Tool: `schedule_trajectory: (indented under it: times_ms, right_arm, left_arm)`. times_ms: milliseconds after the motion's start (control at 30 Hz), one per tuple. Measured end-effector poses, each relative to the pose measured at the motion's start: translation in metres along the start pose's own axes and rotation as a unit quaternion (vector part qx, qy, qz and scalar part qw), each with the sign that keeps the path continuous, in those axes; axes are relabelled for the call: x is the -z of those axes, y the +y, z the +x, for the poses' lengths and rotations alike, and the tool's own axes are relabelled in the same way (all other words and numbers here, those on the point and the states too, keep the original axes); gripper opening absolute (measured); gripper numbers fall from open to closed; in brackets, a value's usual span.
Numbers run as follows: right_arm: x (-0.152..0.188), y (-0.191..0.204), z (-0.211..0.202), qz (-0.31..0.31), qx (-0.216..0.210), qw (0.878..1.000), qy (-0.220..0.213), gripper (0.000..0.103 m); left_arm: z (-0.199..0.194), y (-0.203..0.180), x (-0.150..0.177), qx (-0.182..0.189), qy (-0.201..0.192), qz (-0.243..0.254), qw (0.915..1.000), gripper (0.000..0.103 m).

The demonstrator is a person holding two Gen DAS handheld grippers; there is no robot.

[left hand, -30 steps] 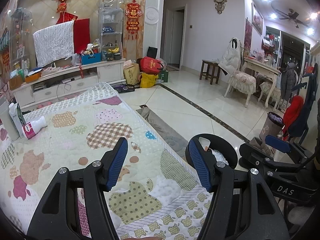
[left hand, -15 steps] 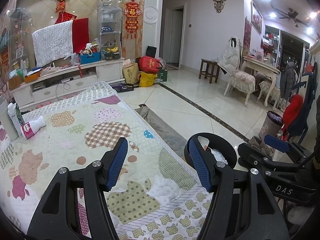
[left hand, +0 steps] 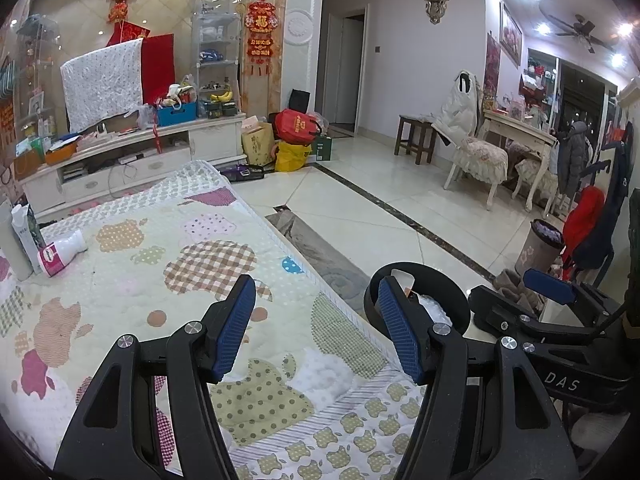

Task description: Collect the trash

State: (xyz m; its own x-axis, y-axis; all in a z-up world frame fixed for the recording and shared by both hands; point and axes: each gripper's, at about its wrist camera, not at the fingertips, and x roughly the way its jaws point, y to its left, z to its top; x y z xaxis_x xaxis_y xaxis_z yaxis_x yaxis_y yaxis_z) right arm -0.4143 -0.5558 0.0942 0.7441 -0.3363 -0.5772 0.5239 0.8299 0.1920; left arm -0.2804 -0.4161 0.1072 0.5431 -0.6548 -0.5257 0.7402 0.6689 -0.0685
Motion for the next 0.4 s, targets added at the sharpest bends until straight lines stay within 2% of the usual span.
schedule_trajectory:
  times_ms: [400]
  right_arm:
    - [0.005, 0.002, 0.004, -0.004, -0.001, 1.0, 0.013, 0.089]
  left_arm:
    - [0.006, 0.012, 0.002, 0.007, 0.013, -0.017, 0.9997, 0.063]
